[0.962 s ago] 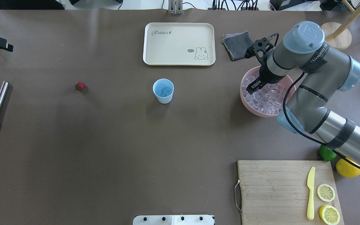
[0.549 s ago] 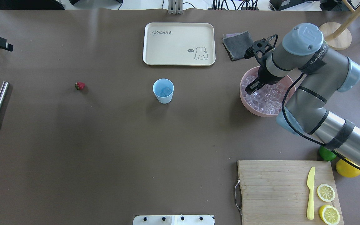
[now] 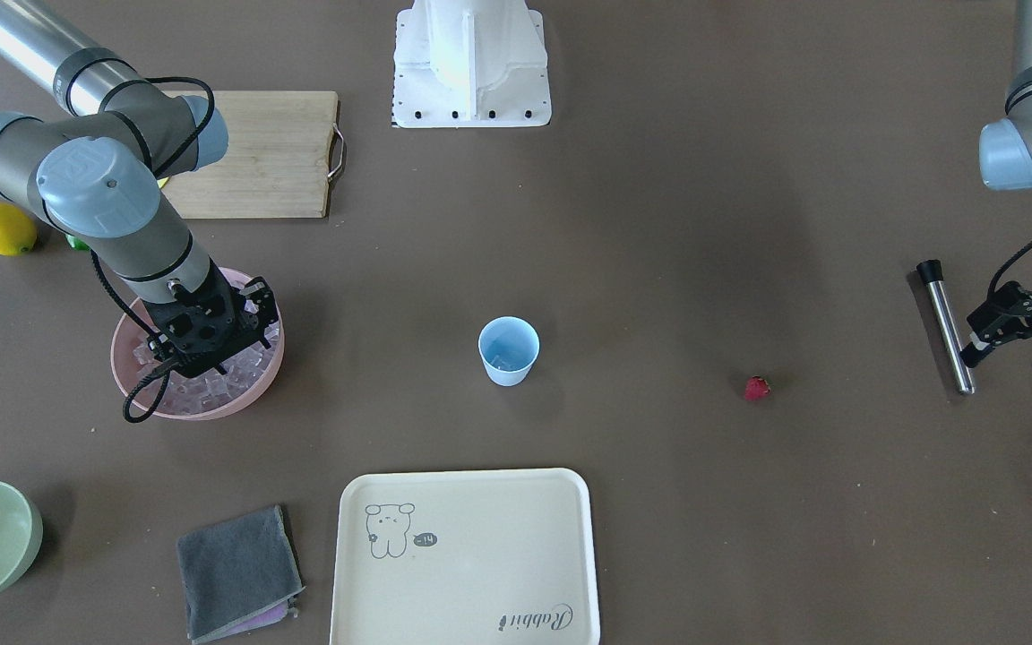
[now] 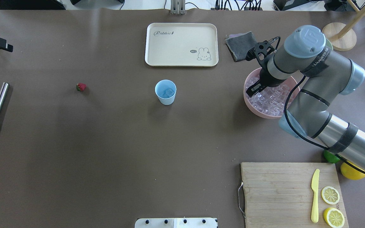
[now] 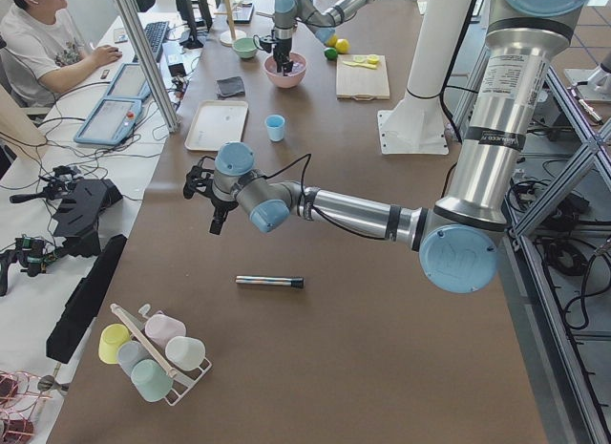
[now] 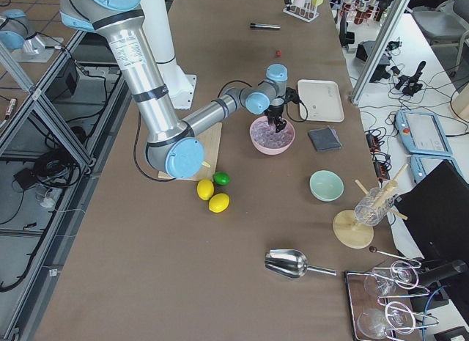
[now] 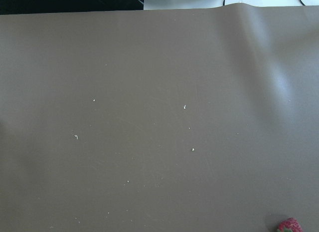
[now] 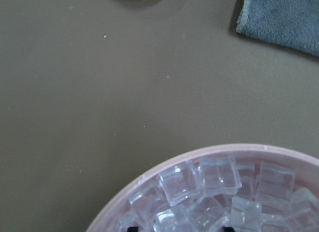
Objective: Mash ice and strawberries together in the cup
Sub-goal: 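Lower the right gripper into the ice and grasp a cube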
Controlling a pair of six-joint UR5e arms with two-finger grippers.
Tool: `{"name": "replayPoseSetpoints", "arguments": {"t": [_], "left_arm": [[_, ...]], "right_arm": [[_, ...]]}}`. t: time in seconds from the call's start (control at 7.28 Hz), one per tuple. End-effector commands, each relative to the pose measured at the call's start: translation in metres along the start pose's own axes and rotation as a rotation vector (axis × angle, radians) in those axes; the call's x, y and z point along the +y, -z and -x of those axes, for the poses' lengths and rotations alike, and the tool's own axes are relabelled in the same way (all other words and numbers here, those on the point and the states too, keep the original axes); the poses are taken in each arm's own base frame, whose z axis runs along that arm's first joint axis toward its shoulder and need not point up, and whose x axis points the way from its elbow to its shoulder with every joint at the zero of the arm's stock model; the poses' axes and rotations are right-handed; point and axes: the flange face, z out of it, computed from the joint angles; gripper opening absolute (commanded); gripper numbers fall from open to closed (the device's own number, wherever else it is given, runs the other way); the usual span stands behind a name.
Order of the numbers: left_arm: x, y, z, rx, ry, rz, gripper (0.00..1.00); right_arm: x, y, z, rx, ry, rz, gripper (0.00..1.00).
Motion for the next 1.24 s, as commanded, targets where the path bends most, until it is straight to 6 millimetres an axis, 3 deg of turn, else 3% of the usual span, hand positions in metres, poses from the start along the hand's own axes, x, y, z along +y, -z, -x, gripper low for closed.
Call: {"name": "replayPoseSetpoints", "arguments": {"t": [0.0,0.41,0.69,1.1], "left_arm": [[0.0000,0.0002,-0.0002,0.000,0.000,-0.001,0.97],[0.0000,0.0003,-0.0005,0.002,-0.001,-0.001,0.97],[-0.0001,0.0003,-0.0003,0.001,-0.001,-0.002,0.97],[0.0010,-0.0005,-0.0002,0.000,-0.001,0.001,0.97]], "right_arm": [[0.0011,-0.0035,0.0012,0.001,-0.015,0.007,0.57],[0.0013,-0.0056,0.0049,-0.003,-0.043,0.008,0.52],[0.0008,-0.0024,0.0069,-0.005,-0.054,0.003,0.37],[0.0008,-0.0024,0.0069,-0.005,-0.056,0.003,0.29]]}}
